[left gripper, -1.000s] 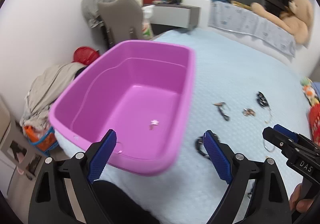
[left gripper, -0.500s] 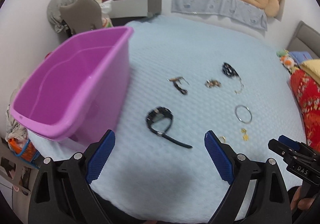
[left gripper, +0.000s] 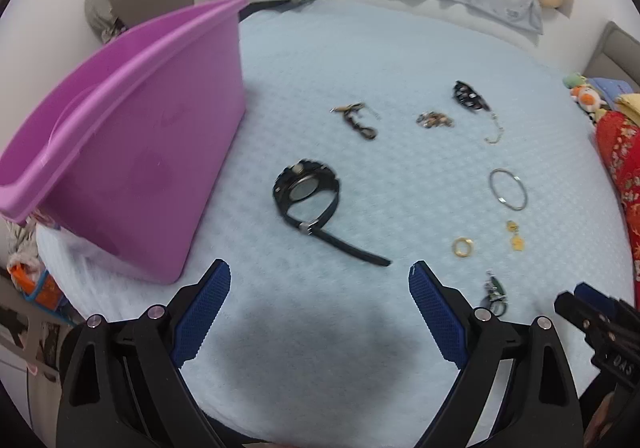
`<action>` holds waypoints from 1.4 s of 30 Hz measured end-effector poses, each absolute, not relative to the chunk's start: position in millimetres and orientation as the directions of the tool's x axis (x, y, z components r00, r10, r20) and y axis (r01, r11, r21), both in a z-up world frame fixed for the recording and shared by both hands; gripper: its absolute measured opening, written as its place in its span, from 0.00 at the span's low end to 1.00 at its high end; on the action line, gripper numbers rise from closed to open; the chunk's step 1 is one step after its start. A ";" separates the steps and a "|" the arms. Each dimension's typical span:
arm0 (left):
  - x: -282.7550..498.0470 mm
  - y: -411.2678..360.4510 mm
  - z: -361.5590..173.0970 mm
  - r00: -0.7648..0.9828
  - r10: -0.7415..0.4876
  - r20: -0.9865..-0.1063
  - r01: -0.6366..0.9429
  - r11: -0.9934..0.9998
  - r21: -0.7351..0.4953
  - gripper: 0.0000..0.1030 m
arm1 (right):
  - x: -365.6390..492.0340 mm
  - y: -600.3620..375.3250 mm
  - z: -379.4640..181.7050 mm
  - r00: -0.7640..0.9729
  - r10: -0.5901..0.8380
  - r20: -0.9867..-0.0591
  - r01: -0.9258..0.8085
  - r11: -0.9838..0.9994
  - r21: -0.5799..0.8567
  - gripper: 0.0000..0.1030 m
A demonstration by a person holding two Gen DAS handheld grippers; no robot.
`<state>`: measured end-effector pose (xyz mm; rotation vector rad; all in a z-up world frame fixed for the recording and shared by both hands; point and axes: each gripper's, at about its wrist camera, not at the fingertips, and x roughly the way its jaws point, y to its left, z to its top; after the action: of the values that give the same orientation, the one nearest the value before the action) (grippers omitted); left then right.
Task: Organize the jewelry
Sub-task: 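Move the left gripper to the black watch while the right gripper approaches the green pendant necklace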
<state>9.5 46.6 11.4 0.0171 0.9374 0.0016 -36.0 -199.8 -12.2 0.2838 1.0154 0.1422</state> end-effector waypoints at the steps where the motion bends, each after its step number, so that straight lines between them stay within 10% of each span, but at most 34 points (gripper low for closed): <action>1: 11.8 50.4 7.2 0.589 0.017 -0.808 -0.007 1.000 0.015 0.86 | -35.8 -197.7 -14.7 0.517 0.252 -0.818 0.016 0.953 0.304 0.59; 42: 103.0 65.6 -79.4 0.514 0.094 -0.853 -0.079 0.995 0.061 0.87 | -1.7 -149.8 -83.5 0.438 0.059 -0.897 0.020 0.997 0.076 0.59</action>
<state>103.0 65.6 -79.4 0.0154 1.0254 0.1037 -1.7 -149.8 -83.5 0.0785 1.1176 0.0247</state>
